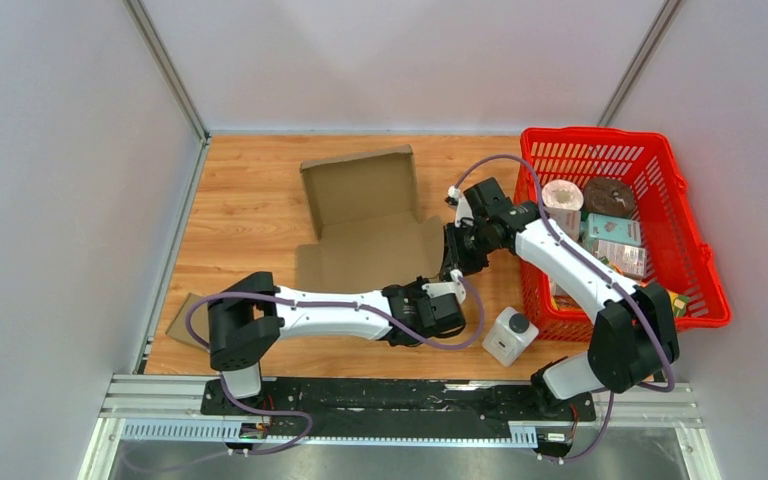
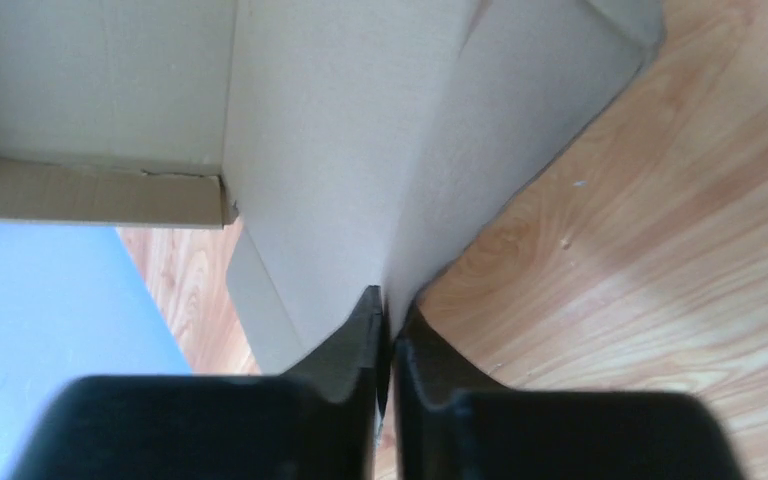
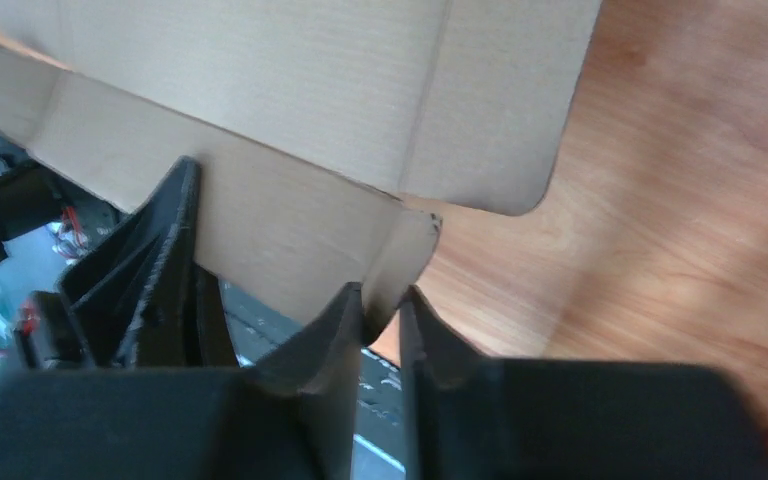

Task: Fold the paper box

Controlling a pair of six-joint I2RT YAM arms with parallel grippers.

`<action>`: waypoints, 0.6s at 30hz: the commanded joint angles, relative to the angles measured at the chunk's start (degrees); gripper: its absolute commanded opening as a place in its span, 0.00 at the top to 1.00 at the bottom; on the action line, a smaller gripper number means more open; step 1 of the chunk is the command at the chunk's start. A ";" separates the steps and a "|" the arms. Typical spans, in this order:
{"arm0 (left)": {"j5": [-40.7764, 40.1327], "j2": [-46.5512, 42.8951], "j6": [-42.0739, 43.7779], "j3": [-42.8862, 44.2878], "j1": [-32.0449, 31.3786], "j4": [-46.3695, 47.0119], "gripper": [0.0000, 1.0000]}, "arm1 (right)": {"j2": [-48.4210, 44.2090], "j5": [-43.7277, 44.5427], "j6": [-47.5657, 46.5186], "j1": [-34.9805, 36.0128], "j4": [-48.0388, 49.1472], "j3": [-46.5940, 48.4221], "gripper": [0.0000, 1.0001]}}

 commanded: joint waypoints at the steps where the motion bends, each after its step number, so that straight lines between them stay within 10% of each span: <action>1: -3.49 -6.53 1.69 2.25 0.62 -3.31 0.97 | -4.81 4.59 -0.41 -0.61 -3.72 6.20 0.56; 6: 19.53 -18.92 -11.82 3.57 8.06 -6.91 1.00 | -9.91 22.34 -0.13 -0.62 -3.28 12.71 0.13; 10: 28.25 -27.52 -26.23 6.91 16.59 -11.04 1.00 | -13.59 26.24 -1.98 -0.44 -2.23 16.68 0.02; 18: 46.54 -39.41 -62.26 -2.22 36.73 11.44 1.00 | -18.79 14.32 -2.69 6.84 12.33 -0.07 0.00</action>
